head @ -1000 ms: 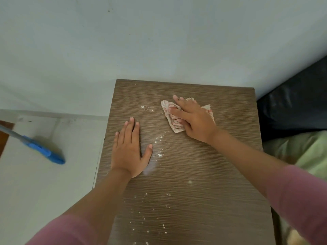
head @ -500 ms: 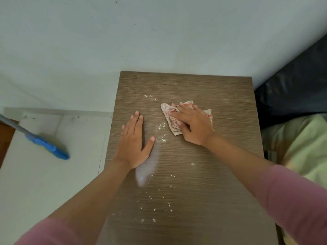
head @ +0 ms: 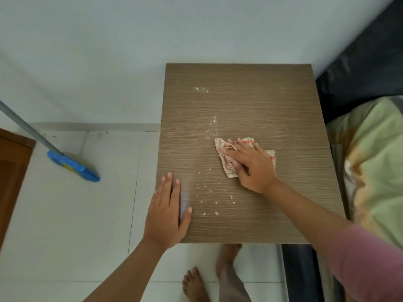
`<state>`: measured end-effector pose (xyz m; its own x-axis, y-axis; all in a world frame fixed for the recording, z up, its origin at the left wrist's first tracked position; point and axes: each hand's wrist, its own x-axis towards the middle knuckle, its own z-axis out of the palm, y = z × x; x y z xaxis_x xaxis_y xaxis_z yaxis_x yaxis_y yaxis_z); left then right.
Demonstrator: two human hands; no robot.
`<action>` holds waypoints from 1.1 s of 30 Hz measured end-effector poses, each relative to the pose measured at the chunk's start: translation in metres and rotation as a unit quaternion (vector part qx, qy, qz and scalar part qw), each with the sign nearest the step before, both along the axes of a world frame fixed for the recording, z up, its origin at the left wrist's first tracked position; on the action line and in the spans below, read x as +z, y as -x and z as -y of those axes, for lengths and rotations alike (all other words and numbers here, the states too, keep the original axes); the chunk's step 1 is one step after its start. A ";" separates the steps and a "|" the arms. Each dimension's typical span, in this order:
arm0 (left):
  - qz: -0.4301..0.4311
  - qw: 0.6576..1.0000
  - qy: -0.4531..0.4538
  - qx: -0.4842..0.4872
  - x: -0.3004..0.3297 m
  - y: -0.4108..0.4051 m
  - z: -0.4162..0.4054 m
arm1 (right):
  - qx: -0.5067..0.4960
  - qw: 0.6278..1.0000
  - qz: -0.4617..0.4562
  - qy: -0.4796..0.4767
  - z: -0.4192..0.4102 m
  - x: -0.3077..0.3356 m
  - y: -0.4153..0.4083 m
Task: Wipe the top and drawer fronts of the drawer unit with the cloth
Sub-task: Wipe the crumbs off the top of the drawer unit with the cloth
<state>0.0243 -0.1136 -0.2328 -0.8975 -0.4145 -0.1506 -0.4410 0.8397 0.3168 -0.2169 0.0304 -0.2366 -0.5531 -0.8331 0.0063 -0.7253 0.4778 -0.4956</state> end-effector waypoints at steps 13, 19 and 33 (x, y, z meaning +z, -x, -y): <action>-0.018 1.000 0.016 -0.009 -0.005 0.001 0.003 | -0.017 1.000 0.000 0.009 -0.020 0.002 -0.047; -0.037 0.999 0.027 -0.007 -0.007 0.001 0.002 | -0.008 1.000 -0.006 0.001 -0.032 -0.001 -0.067; -0.087 0.993 0.082 -0.008 -0.014 0.001 0.001 | 0.003 0.999 0.006 0.043 -0.069 -0.002 -0.125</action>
<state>0.0237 -0.1151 -0.2464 -0.9109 -0.4059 0.0747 -0.3776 0.8928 0.2456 -0.0921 0.0996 -0.2388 -0.5489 -0.8328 0.0717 -0.7214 0.4286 -0.5439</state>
